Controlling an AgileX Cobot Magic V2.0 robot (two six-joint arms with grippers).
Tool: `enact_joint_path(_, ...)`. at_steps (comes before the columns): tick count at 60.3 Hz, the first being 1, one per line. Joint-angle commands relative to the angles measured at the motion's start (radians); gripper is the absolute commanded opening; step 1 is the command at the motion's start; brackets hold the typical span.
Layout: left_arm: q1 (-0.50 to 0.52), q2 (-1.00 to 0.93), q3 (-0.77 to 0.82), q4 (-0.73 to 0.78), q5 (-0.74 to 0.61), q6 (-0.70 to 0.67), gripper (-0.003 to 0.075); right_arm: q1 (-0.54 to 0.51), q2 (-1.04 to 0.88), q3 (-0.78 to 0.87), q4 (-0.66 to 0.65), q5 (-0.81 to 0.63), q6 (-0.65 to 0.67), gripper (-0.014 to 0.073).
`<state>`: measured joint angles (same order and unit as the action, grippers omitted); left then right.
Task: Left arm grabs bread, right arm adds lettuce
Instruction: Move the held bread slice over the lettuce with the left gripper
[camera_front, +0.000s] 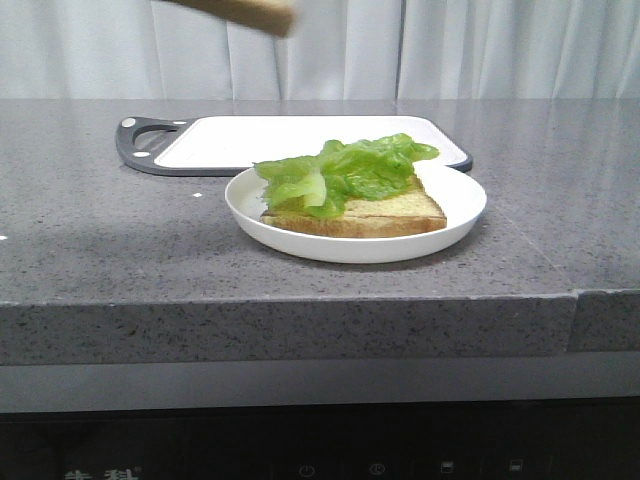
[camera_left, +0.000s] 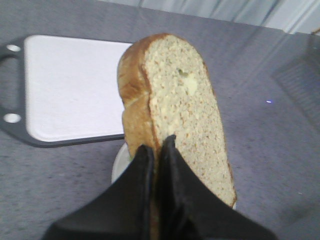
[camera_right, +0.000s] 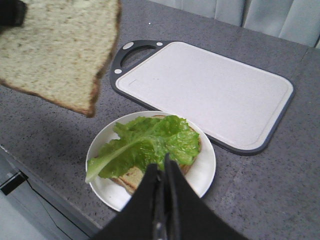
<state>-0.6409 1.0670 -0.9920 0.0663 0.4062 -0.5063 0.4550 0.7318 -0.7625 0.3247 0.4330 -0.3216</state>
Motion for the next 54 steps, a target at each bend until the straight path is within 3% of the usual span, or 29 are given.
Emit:
enact_joint_path(1,0.006,0.057,-0.080,-0.251,-0.109,0.177,-0.0020,-0.002,-0.091,0.019,-0.008,-0.069,-0.009,-0.0061)
enact_joint_path(10,0.072,0.188,-0.166,-0.709,-0.007,0.540,-0.0020,-0.002,-0.179,0.055,-0.008,-0.035,-0.009,-0.0061)
enact_joint_path(17,0.178,0.294,-0.218,-1.144,0.194,0.916,-0.0020,-0.002,-0.203,0.057,-0.008,0.005,-0.008,-0.0061)
enact_joint_path(21,0.226,0.344,-0.223,-1.293,0.283,1.053,-0.0020,-0.002,-0.204,0.058,-0.008,0.016,-0.008,-0.0061)
enact_joint_path(37,0.260,0.477,-0.223,-1.336,0.388,1.091,-0.0020,-0.002,-0.205,0.059,-0.007,0.041,-0.006,-0.0061)
enact_joint_path(54,0.260,0.560,-0.223,-1.318,0.374,1.091,-0.0020,-0.002,-0.205,0.059,-0.007,0.041,-0.006,-0.0061)
